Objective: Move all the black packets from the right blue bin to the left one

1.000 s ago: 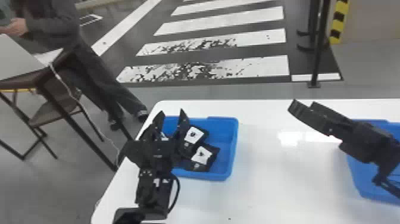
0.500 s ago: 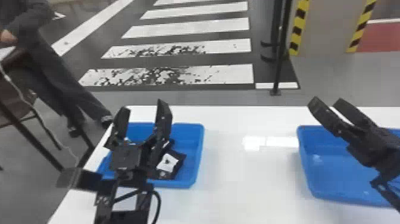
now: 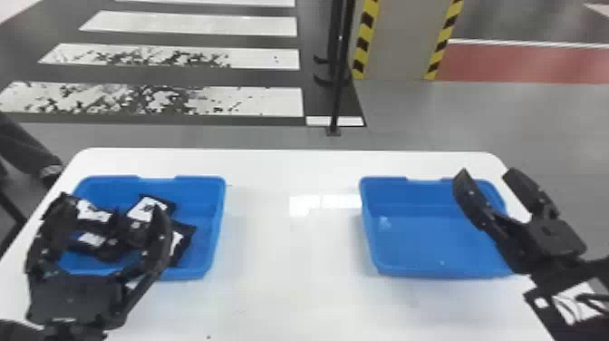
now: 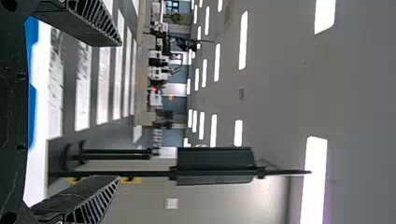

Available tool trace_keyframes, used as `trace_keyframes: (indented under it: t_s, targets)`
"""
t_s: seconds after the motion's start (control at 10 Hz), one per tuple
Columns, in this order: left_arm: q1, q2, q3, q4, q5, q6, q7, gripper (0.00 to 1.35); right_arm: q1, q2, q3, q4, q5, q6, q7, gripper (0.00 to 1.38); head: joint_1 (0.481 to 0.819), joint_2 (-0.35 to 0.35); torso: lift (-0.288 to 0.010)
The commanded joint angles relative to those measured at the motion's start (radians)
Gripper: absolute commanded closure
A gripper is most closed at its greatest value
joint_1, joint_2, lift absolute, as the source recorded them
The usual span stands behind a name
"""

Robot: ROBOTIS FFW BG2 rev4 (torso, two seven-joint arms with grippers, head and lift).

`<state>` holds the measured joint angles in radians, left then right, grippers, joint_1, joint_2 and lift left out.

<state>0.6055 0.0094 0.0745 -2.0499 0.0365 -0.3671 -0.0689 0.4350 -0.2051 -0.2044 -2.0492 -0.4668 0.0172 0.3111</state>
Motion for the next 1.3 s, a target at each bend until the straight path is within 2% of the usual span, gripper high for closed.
trace_keyframes:
  t_s: [0.0,0.1,0.3,0.5,0.7,1.2]
  targets:
    - [0.033,-0.008,0.031,-0.050,-0.112,0.077,0.018,0.00,0.080,0.010,0.003,-0.078,0.096,0.078,-0.010,0.17,0.695,-0.049,-0.140]
    - [0.057,-0.008,0.015,-0.096,-0.128,0.092,0.047,0.00,0.125,0.010,0.037,-0.132,0.126,0.118,-0.032,0.17,0.695,-0.031,-0.140]
    - [0.074,0.006,-0.027,-0.119,-0.070,0.100,0.060,0.00,0.169,0.010,0.079,-0.166,0.122,0.140,-0.052,0.17,0.695,0.003,-0.140]
    - [0.082,0.014,-0.039,-0.123,-0.021,0.136,0.058,0.00,0.166,0.004,0.089,-0.171,0.122,0.142,-0.066,0.17,0.695,0.022,-0.140]
    - [0.069,0.034,-0.082,-0.123,0.007,0.144,0.057,0.00,0.142,-0.008,0.119,-0.156,0.112,0.135,-0.069,0.17,0.695,0.020,-0.140]
    - [0.074,0.027,-0.080,-0.123,0.037,0.117,0.054,0.00,0.161,-0.011,0.121,-0.198,0.086,0.128,-0.078,0.17,0.695,0.016,-0.140]
